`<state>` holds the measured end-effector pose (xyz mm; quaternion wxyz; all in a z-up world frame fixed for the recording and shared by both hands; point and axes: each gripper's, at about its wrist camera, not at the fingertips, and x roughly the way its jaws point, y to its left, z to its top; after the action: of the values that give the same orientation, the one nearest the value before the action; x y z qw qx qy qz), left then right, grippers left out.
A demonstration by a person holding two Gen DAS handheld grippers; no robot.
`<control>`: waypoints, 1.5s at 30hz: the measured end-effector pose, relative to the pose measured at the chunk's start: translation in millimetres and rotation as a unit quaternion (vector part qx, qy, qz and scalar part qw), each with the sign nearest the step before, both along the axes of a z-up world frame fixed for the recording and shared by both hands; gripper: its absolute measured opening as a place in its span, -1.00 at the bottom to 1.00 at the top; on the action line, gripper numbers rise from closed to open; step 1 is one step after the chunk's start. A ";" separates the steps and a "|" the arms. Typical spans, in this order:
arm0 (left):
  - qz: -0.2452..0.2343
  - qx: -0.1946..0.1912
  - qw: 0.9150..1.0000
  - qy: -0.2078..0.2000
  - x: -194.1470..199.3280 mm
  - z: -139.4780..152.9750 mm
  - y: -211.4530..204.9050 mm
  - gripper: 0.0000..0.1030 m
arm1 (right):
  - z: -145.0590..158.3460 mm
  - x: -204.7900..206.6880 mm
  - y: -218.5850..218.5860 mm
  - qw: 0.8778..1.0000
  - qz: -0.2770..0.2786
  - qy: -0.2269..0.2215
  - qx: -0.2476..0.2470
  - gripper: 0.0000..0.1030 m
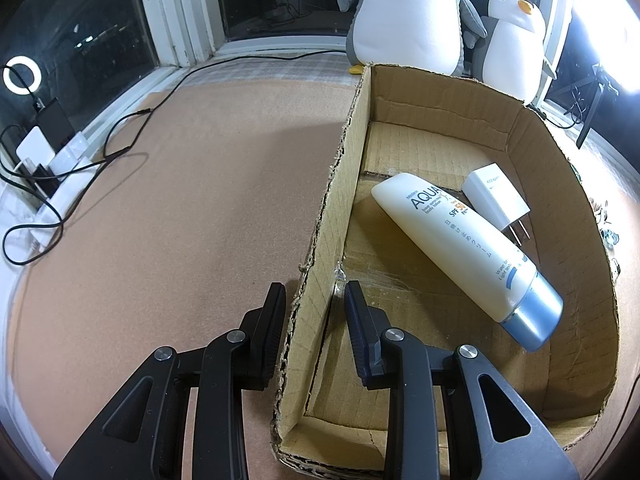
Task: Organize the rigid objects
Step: 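Carry the black cylinder with the right gripper over the box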
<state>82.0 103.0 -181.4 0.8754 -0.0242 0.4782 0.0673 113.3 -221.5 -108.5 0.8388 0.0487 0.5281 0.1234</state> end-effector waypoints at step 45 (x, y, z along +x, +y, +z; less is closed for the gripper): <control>0.002 -0.005 1.000 -0.003 -0.7 -1.9 1.1 -0.43 | -20.1 -18.5 197.8 0.964 0.267 0.017 -0.015 -0.71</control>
<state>81.2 104.1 -183.2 0.8766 -0.0301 0.4756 0.0667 94.8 -23.7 -128.6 0.7672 -0.1046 0.5378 0.3337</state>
